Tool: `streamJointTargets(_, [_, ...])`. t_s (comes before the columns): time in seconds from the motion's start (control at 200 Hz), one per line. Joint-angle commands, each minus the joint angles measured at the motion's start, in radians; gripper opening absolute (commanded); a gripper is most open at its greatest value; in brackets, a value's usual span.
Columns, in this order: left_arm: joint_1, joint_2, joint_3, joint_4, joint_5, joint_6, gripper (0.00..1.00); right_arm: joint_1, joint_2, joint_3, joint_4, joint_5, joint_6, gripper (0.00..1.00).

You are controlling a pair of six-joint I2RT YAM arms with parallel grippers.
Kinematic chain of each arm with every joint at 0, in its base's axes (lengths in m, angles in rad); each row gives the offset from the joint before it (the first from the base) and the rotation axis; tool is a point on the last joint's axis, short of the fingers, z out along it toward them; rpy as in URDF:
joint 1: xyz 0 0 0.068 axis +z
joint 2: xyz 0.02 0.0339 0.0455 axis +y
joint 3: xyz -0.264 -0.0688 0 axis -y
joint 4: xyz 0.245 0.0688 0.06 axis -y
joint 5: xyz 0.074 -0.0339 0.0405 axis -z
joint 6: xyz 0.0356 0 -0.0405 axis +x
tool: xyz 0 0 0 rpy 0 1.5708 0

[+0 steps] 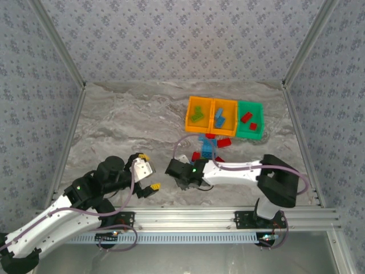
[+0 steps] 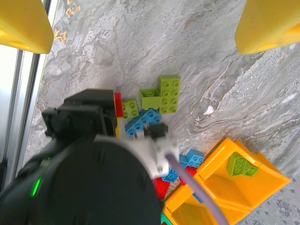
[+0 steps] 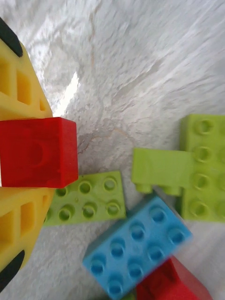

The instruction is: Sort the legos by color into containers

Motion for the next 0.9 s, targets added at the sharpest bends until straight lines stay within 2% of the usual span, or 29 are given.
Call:
streamJointTargets(0.0, [0.004, -0.023, -0.006, 0.005, 0.025, 0.016, 0.99, -0.039, -0.123, -0.022, -0.001, 0.059, 0.037, 0.27])
streamJointTargets(0.15, [0.004, -0.034, -0.006, 0.007, 0.018, 0.019, 0.99, -0.144, -0.241, -0.059, -0.014, 0.107, 0.011, 0.26])
streamJointTargets(0.235, [0.003, -0.033, -0.007, 0.007, 0.016, 0.020, 0.99, -0.278, -0.311, -0.056, -0.049, 0.149, -0.055, 0.26])
streamJointTargets(0.315, [0.004, -0.030, -0.008, 0.008, 0.018, 0.022, 0.99, -0.453, -0.360, -0.046, -0.040, 0.139, -0.124, 0.26])
streamJointTargets(0.395, [0.004, -0.027, -0.006, 0.007, 0.018, 0.023, 0.99, -0.698, -0.364, -0.031, 0.021, 0.048, -0.205, 0.26])
streamJointTargets(0.475, [0.004, -0.025, -0.006, 0.005, 0.003, 0.023, 0.99, -0.951, -0.278, 0.034, 0.076, -0.113, -0.257, 0.26])
streamJointTargets(0.545, [0.004, -0.025, -0.006, 0.005, -0.019, 0.025, 0.99, -1.071, -0.147, 0.136, 0.073, -0.197, -0.276, 0.26])
streamJointTargets(0.68, [0.004, -0.022, -0.006, 0.003, -0.042, 0.032, 0.99, -1.170, 0.101, 0.339, 0.019, -0.278, -0.309, 0.29])
streamJointTargets(0.804, [0.004, -0.021, -0.009, 0.003, -0.051, 0.033, 0.99, -1.209, 0.217, 0.430, -0.009, -0.323, -0.314, 0.34])
streamJointTargets(0.894, [0.004, -0.017, -0.011, 0.007, -0.053, 0.033, 0.99, -1.222, 0.243, 0.463, -0.038, -0.322, -0.304, 0.51])
